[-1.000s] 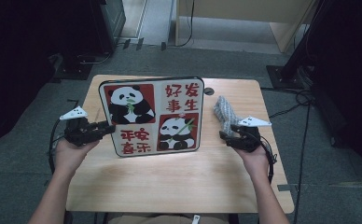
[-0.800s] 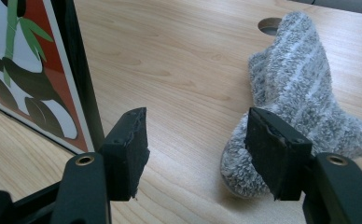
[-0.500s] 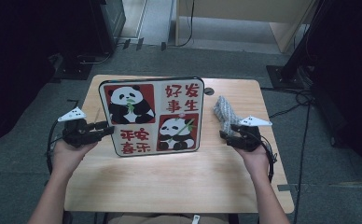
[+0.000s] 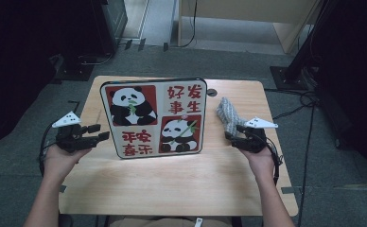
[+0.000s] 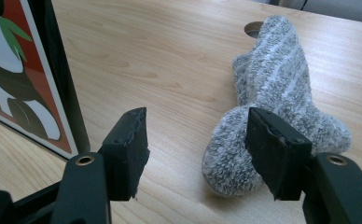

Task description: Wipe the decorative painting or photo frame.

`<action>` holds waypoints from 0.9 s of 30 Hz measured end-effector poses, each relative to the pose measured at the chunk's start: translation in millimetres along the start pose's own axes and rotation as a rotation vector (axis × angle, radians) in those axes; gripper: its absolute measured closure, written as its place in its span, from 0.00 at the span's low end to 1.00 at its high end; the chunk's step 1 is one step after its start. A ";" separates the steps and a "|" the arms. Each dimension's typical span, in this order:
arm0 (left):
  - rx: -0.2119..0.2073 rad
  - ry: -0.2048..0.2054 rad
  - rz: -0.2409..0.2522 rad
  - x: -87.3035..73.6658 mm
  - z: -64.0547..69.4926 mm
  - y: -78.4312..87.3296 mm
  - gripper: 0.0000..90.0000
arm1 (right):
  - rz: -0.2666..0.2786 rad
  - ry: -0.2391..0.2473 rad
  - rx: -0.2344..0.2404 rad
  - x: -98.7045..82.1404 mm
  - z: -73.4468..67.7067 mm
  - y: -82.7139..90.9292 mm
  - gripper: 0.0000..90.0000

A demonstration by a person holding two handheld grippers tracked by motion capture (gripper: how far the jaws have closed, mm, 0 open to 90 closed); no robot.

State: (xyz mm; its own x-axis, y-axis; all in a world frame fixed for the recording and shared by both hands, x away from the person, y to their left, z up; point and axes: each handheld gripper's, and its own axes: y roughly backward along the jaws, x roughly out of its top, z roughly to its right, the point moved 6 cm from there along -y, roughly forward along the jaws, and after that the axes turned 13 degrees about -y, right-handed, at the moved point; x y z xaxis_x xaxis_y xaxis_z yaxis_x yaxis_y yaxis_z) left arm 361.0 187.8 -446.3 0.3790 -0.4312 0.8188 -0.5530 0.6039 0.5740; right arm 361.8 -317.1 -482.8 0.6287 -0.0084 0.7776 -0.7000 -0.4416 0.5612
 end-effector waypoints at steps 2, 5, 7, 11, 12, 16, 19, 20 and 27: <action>0.008 0.007 -0.005 -2.9 -3.2 -0.7 0.46 | -0.001 0.002 -0.002 -0.4 0.3 -0.3 0.44; 0.016 0.011 -0.021 -7.6 -7.7 -2.7 0.45 | 0.000 0.001 -0.007 -1.2 0.5 -1.6 0.42; 0.021 0.009 -0.027 -10.2 -9.9 -4.4 0.44 | 0.005 0.003 -0.012 -1.9 0.8 -3.1 0.40; 0.013 0.028 -0.046 -16.6 -15.4 -8.9 0.43 | -0.006 -0.002 -0.013 -4.0 0.9 -5.7 0.39; 0.010 0.034 -0.046 -17.9 -16.6 -9.7 0.43 | -0.007 0.000 -0.013 -4.2 1.3 -6.2 0.39; 0.021 0.031 -0.056 -20.7 -20.3 -11.2 0.42 | -0.022 0.002 -0.019 -6.0 1.4 -8.4 0.38; 0.034 0.025 -0.074 -23.2 -21.9 -12.8 0.42 | -0.026 0.008 -0.020 -6.6 1.5 -9.8 0.38; 0.036 0.024 -0.081 -24.2 -22.5 -13.4 0.42 | -0.030 0.007 -0.019 -6.9 1.3 -10.1 0.38; 0.037 0.026 -0.080 -24.4 -22.9 -13.3 0.41 | -0.033 0.006 -0.021 -7.2 2.5 -10.8 0.38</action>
